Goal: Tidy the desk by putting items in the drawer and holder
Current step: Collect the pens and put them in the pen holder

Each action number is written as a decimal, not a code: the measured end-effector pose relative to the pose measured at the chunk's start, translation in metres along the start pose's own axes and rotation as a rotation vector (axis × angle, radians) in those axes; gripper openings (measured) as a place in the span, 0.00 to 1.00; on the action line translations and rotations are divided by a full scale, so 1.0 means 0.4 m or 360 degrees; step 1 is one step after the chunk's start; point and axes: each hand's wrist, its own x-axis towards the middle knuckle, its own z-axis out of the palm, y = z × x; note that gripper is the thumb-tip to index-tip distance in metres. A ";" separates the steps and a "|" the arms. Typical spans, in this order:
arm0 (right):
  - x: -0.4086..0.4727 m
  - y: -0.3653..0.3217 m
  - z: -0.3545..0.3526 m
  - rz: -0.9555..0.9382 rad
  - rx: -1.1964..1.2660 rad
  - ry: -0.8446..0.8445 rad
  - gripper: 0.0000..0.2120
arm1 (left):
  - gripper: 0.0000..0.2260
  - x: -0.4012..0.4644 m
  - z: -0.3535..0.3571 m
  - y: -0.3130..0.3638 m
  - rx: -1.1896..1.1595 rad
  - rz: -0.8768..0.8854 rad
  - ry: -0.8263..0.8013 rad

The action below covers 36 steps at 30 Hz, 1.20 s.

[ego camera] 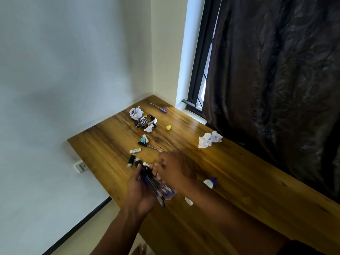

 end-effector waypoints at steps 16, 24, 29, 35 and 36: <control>0.385 0.087 0.205 0.0150 -0.0551 -0.0325 0.25 | 0.21 0.221 0.017 0.358 -0.0038 0.0009 0.0037; 0.403 0.083 0.235 0.0105 -0.0457 -0.0337 0.15 | 0.19 0.297 -0.010 0.418 -0.0079 -0.0050 -0.0047; 0.375 0.065 0.234 0.0001 -0.0420 -0.0254 0.14 | 0.19 0.327 -0.021 0.442 -0.0101 -0.0042 -0.0056; 0.372 0.048 0.241 -0.0018 -0.0481 -0.0261 0.12 | 0.19 0.340 -0.027 0.467 -0.0096 0.0007 -0.0041; 0.372 0.049 0.243 -0.0034 -0.0466 -0.0231 0.10 | 0.20 0.340 -0.026 0.469 -0.0101 0.0009 -0.0035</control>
